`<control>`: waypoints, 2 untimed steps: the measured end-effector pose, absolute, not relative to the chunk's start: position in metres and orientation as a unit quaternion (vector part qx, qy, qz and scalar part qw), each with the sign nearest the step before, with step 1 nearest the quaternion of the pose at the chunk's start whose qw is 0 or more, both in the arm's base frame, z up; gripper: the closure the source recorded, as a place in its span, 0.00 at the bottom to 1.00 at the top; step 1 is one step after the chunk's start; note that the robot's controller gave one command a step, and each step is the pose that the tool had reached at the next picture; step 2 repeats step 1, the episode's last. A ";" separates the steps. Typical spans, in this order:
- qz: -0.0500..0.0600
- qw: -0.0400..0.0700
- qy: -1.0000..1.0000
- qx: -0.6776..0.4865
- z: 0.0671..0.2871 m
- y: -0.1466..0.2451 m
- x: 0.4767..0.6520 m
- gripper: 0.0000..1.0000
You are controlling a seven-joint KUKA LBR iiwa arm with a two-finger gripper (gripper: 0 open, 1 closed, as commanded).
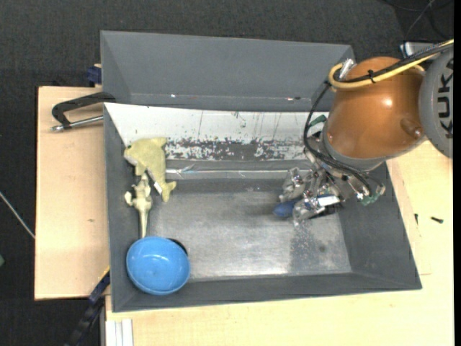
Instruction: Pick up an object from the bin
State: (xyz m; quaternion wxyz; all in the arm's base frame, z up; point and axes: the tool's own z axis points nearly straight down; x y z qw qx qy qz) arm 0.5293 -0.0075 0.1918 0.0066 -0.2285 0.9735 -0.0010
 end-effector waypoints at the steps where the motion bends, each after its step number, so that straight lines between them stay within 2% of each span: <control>1: 0.000 0.005 0.972 -0.237 0.229 0.009 0.529 1.00; 2: 0.000 0.005 0.972 -0.237 0.229 0.009 0.529 1.00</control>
Offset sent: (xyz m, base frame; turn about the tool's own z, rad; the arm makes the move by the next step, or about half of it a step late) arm -0.0023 0.0148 0.0340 -0.0166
